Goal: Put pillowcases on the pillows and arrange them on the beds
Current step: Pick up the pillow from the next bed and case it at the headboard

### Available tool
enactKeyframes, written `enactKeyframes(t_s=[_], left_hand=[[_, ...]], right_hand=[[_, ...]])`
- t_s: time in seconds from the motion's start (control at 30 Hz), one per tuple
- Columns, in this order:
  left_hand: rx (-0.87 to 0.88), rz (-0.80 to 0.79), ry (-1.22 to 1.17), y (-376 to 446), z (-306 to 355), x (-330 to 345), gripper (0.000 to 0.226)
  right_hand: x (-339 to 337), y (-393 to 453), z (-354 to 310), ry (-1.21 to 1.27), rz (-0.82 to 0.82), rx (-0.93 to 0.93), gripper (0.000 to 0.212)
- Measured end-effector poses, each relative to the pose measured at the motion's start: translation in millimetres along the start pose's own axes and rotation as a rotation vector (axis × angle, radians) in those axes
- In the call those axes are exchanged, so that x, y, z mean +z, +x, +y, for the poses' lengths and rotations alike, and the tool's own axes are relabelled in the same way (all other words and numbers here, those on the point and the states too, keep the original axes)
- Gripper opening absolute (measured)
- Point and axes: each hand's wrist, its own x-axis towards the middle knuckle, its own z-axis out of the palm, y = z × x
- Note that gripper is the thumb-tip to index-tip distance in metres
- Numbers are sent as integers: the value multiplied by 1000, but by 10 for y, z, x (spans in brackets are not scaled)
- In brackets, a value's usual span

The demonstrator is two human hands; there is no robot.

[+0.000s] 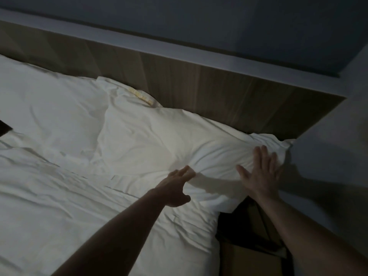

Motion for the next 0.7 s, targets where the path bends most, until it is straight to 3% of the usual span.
enactKeyframes(t_s=[0.1, 0.17, 0.23, 0.3, 0.43, 0.5, 0.57, 0.63, 0.7], left_hand=[[2, 269, -81, -83, -92, -123, 57], [-56, 448, -128, -151, -212, -268, 51], [-100, 527, -91, -203, -353, -463, 59], [-143, 533, -28, -204, -451, -683, 73], [-218, 500, 4, -39, -524, -1105, 90], [-241, 497, -19, 74, -535, -1272, 92], [-250, 506, -45, 170, -554, -1384, 95], [-268, 508, -62, 242, -580, -1444, 100], [-297, 483, -66, 292, -601, -1463, 105]], right_hand=[[-26, -146, -361, 170, 71, 98, 89], [-78, -243, -602, 210, 112, -73, 84], [-144, -225, -757, 171, 136, -258, 82], [-101, -31, -704, 120, 134, -266, 82], [12, 294, -36, 17, 108, 15, 86], [25, 303, 321, 105, 146, 177, 94], [40, 240, 470, 146, 232, 273, 87], [18, 172, 404, 101, 350, 145, 66], [-49, 151, 79, 121, 415, -90, 61]])
